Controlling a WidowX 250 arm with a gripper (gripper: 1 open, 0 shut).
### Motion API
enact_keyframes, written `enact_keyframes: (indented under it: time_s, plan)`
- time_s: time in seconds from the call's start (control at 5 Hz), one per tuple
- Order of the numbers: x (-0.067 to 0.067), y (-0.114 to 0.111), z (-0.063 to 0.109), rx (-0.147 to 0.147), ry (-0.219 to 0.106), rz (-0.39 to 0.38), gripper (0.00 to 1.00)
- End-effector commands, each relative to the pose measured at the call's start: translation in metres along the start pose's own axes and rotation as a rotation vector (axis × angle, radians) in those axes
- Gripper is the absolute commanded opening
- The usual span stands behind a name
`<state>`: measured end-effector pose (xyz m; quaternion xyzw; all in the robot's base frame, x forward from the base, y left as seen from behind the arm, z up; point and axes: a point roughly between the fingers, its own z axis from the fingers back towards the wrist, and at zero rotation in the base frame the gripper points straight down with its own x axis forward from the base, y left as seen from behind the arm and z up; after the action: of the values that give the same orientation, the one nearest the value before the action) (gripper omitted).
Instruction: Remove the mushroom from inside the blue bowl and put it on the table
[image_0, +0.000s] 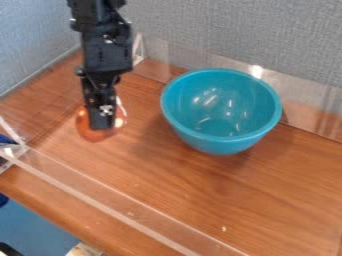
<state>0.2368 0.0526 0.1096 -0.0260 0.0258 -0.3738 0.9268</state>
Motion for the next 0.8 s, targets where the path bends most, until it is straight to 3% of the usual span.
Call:
enact_keyframes:
  time_s: [0.0, 0.4, 0.6]
  plan:
    - [0.009, -0.006, 0.017, 0.056, -0.024, -0.032, 0.00]
    - [0.026, -0.006, -0.006, 0.059, -0.007, -0.125, 0.00]
    - [0.023, -0.005, -0.018, 0.054, 0.003, -0.058, 0.00]
